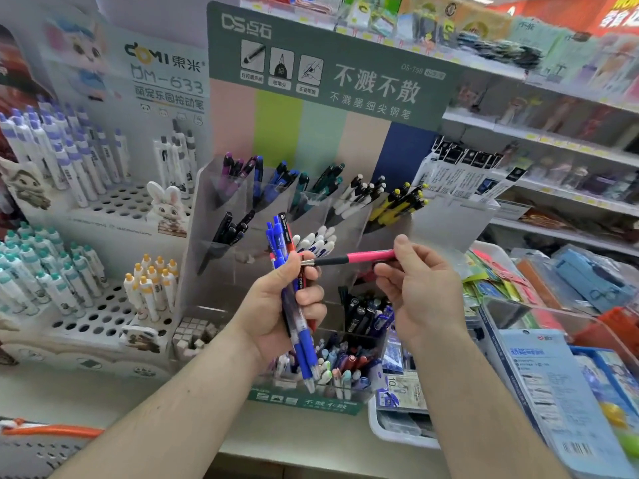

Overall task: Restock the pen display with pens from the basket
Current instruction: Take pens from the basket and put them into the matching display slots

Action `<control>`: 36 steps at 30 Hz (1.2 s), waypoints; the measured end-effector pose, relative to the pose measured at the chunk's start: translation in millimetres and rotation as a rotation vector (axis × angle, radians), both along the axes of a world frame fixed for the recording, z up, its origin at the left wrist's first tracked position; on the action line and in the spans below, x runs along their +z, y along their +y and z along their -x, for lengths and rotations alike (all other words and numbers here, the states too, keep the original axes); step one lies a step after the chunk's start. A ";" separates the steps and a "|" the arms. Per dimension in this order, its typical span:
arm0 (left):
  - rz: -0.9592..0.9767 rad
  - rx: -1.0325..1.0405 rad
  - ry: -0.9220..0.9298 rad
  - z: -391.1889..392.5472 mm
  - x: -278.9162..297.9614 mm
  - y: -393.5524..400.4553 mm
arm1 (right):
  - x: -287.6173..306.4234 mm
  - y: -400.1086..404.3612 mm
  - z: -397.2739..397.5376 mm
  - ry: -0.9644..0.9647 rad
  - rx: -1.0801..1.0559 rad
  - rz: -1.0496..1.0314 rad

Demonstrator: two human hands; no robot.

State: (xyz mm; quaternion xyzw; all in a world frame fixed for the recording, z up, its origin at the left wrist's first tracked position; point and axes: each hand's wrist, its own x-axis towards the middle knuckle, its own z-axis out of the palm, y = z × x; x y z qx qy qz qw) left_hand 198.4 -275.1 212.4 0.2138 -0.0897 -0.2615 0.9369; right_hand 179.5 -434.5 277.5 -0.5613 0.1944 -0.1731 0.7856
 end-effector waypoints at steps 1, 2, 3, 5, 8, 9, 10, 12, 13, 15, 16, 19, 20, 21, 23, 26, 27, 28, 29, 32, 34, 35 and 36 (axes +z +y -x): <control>0.009 -0.014 -0.008 -1.0 0.5 -2.7 | 1.0 -5.2 0.1 -0.024 -0.047 -0.051; 0.010 -0.021 -0.005 -2.2 0.3 -4.5 | 2.7 -11.7 -0.1 -0.057 -0.122 -0.079; -0.001 -0.016 0.008 -3.3 -0.3 -5.3 | 4.5 -19.0 -1.4 -0.097 -0.214 -0.065; -0.041 0.006 0.032 -5.2 -2.9 -5.4 | 8.7 -32.9 -5.5 -0.188 -0.386 0.095; -0.137 0.041 0.037 -4.1 -4.8 -5.6 | 7.2 -43.8 -16.6 -0.267 -0.472 0.438; -0.197 0.059 0.030 -3.0 -4.5 -6.0 | 3.9 -44.4 -21.0 -0.268 -0.466 0.538; -0.256 0.076 0.018 -1.5 -4.2 -6.4 | -0.4 -43.8 -25.4 -0.258 -0.444 0.633; -0.337 0.095 -0.020 2.3 -2.3 -6.5 | -7.9 -40.1 -32.9 -0.208 -0.355 0.808; -0.361 0.098 -0.038 3.7 -2.0 -6.1 | -10.4 -37.1 -36.0 -0.165 -0.305 0.894; -0.403 0.101 -0.068 6.0 -2.3 -4.3 | -16.4 -32.5 -43.5 -0.073 -0.226 1.032; -0.424 0.101 -0.083 7.1 -2.4 -3.2 | -19.0 -30.7 -46.9 -0.020 -0.199 1.084; -0.467 0.103 -0.124 8.2 -3.8 0.5 | -24.4 -29.8 -56.1 0.154 -0.154 1.165; -0.478 0.105 -0.135 8.3 -4.5 1.8 | -24.4 -31.1 -59.0 0.189 -0.146 1.151; -0.492 0.108 -0.143 8.5 -5.2 3.0 | -21.9 -32.2 -60.8 0.216 -0.133 1.131; -0.524 0.117 -0.148 9.2 -6.9 4.9 | -13.7 -32.7 -60.1 0.284 -0.084 1.108; -0.604 0.123 -0.166 10.3 -10.2 7.0 | -6.2 -33.3 -53.9 0.277 -0.089 1.099; -0.636 0.123 -0.179 10.6 -11.4 7.6 | -4.1 -30.3 -48.8 0.239 -0.113 1.087; -0.665 0.123 -0.192 10.8 -12.3 8.2 | -2.5 -25.3 -42.6 0.189 -0.119 1.070; -0.687 0.120 -0.203 10.9 -13.0 8.8 | -1.8 -18.8 -36.3 0.128 -0.088 1.042; -0.718 0.096 -0.229 11.5 -12.0 10.2 | -2.2 8.2 -18.7 0.009 0.175 0.860; -0.719 0.074 -0.236 12.2 -10.4 10.6 | -6.3 22.0 -14.0 0.025 0.353 0.757; -0.722 0.064 -0.243 12.7 -9.8 11.1 | -8.9 27.6 -13.6 0.033 0.404 0.741; -0.729 0.057 -0.254 13.2 -9.4 12.0 | -12.1 31.8 -14.1 0.035 0.429 0.736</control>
